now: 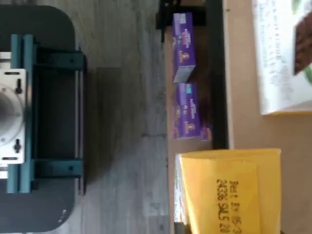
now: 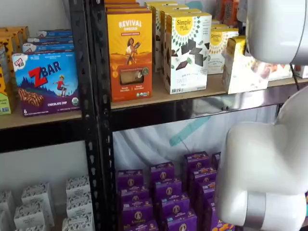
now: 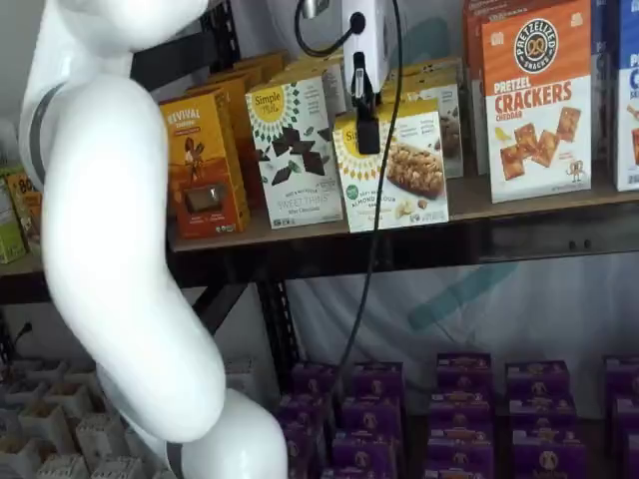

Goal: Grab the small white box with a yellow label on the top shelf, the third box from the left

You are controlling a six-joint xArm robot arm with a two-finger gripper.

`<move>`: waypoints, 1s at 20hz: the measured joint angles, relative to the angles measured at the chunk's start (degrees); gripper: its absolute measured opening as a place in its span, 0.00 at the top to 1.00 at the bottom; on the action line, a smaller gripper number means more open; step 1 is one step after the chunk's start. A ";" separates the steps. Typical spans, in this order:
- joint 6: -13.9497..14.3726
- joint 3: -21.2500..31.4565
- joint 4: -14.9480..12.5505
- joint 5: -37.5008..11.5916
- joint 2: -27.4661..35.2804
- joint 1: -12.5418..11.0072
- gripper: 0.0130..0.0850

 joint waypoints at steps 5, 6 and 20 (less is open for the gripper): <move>-1.58 1.48 0.16 3.75 -3.17 -1.92 0.72; -1.82 1.78 0.15 4.17 -3.63 -2.17 0.72; -1.98 8.40 -1.42 6.23 -10.70 -1.88 0.72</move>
